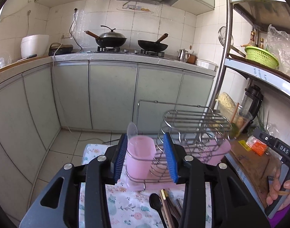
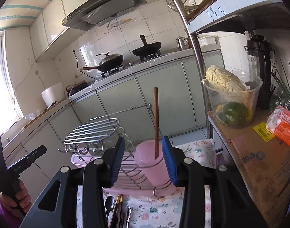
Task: Organize utensils
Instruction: 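Drop the chopstick into the pink cup with the right tool while the left releases the spoon, then move both open tools back down to the utensil pile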
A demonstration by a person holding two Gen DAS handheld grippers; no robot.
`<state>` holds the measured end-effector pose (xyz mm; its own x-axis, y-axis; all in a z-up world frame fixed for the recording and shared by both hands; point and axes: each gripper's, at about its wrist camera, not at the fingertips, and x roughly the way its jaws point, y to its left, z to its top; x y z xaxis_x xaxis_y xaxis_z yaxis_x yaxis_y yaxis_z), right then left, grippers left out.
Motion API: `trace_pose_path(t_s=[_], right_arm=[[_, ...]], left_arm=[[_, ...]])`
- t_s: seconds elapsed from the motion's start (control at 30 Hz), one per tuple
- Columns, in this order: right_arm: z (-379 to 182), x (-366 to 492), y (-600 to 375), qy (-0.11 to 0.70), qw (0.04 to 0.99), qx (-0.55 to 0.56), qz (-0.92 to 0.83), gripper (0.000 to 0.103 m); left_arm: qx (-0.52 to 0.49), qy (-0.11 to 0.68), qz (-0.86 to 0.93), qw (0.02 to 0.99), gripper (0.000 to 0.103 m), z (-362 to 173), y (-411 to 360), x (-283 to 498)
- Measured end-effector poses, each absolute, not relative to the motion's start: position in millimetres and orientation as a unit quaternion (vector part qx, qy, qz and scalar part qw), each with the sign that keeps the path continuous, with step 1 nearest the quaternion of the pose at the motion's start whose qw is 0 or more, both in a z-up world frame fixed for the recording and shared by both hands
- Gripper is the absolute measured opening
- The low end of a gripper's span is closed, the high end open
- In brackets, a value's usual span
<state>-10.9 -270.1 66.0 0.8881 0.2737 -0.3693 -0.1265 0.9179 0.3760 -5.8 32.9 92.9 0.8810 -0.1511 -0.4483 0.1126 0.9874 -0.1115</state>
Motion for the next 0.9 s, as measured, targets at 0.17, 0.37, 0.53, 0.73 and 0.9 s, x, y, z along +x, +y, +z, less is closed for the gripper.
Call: trace_pose_path(t_s=[0.17, 0.37, 0.53, 0.73, 0.9], right_arm=[[46.9, -23.9, -257.5, 0.244, 0.947, 0.174, 0.117, 0.040], [18.3, -32.5, -247.4, 0.284, 0.935, 0.169, 0.126, 0.040], [-10.1, -35.8, -239.4, 0.322, 0.922, 0.171, 0.129, 0.040], [-43.5, -28.9, -236.3, 0.375, 0.897, 0.189, 0.136, 0.040], [-60.0, -23.0, -237.0, 0.403, 0.878, 0.210, 0.152, 0.040]], left_arm=[[-0.046, 0.259, -0.075, 0.962, 0.040, 76.3, 25.7, -20.6], [-0.047, 0.291, -0.079, 0.952, 0.040, 51.4, 19.0, -31.2], [-0.052, 0.327, -0.083, 0.940, 0.040, 23.8, 16.0, -33.1], [-0.081, 0.393, -0.097, 0.911, 0.040, -16.6, 17.8, -23.8], [-0.122, 0.444, -0.118, 0.880, 0.039, -43.0, 20.6, -10.2]])
